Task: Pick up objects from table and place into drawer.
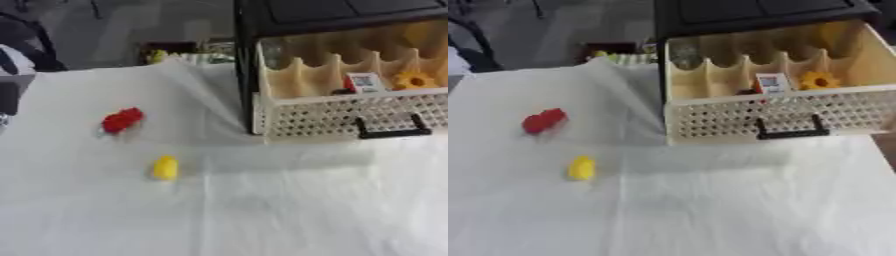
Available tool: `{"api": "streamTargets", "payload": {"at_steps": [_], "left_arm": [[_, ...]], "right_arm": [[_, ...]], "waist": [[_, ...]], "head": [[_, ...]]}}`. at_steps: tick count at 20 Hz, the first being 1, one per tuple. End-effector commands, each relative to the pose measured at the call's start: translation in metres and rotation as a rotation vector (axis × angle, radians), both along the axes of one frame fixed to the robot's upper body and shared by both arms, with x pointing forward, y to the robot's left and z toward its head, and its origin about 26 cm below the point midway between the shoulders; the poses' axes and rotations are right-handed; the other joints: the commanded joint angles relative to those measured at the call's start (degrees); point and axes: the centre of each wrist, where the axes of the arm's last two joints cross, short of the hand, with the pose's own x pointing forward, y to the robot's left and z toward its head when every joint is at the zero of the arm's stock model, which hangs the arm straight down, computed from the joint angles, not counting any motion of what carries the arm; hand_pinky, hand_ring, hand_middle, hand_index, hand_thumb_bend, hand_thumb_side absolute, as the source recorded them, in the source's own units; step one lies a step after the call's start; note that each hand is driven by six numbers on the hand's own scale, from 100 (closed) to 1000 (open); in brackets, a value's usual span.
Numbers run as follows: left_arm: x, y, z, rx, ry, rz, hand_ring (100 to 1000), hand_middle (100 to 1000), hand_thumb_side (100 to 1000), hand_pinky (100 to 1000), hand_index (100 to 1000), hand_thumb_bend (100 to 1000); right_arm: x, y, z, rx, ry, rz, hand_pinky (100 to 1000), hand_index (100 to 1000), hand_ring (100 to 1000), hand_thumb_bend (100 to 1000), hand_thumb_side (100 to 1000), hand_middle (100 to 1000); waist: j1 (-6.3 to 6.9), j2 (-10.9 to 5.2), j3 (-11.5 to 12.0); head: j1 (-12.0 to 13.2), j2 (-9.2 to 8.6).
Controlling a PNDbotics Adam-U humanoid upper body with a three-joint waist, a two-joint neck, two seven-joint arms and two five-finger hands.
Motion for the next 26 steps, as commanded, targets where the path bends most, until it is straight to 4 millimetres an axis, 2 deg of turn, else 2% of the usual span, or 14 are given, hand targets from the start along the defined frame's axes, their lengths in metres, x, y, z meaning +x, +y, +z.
{"api": "streamTargets", "payload": {"at_steps": [1, 7, 12, 16, 17, 19, 24, 25, 26], "left_arm": [[0.004, 0.011, 0.016, 0.119, -0.011, 0.052, 738, 776, 443, 539, 959, 100], [0.018, 0.018, 0.022, 0.239, 0.018, 0.094, 752, 788, 398, 566, 1000, 100], [0.032, 0.022, 0.028, 0.300, 0.083, 0.133, 771, 807, 489, 597, 1000, 100], [0.045, 0.025, 0.029, 0.317, 0.166, 0.176, 803, 838, 708, 629, 1000, 100], [0.048, 0.025, 0.029, 0.320, 0.191, 0.190, 814, 847, 790, 640, 1000, 100], [0.054, 0.026, 0.029, 0.325, 0.245, 0.223, 825, 853, 870, 651, 1000, 100], [0.067, 0.027, 0.027, 0.330, 0.327, 0.283, 832, 851, 931, 669, 1000, 100], [0.069, 0.027, 0.026, 0.332, 0.340, 0.296, 833, 845, 881, 673, 1000, 100], [0.072, 0.027, 0.026, 0.334, 0.351, 0.310, 834, 845, 948, 675, 1000, 100]], "right_arm": [[-0.005, -0.003, 0.008, 0.015, -0.026, -0.008, 742, 760, 725, 227, 866, 452], [-0.006, -0.007, 0.006, 0.027, -0.021, -0.027, 744, 761, 728, 227, 866, 451], [-0.006, -0.010, 0.005, 0.034, -0.019, -0.040, 747, 760, 730, 211, 867, 450], [-0.006, -0.012, 0.004, 0.040, -0.011, -0.051, 750, 758, 733, 222, 862, 449], [-0.006, -0.012, 0.004, 0.040, -0.010, -0.051, 750, 757, 733, 222, 861, 449], [-0.006, -0.013, 0.004, 0.042, -0.011, -0.053, 751, 756, 734, 221, 860, 449], [-0.007, -0.015, 0.003, 0.051, -0.010, -0.062, 754, 752, 736, 218, 858, 447], [-0.007, -0.015, 0.003, 0.054, -0.009, -0.064, 754, 752, 737, 181, 854, 447], [-0.007, -0.015, 0.003, 0.056, -0.006, -0.067, 755, 752, 737, 218, 858, 446]], "waist": [[-0.05, -0.78, -0.13], [0.25, -0.13, -0.28], [0.58, 0.30, -0.73], [0.76, 0.75, -0.96], [0.78, 0.85, -1.01], [0.82, 1.07, -1.15], [0.91, 1.67, -1.65], [0.94, 1.76, -1.71], [0.97, 1.85, -1.78]], "head": [[1.22, 0.74], [2.15, -0.13], [2.39, -1.22], [2.71, -2.02], [2.77, -2.23], [2.90, -2.69], [3.30, -3.76], [3.38, -3.93], [3.46, -4.07]]}}
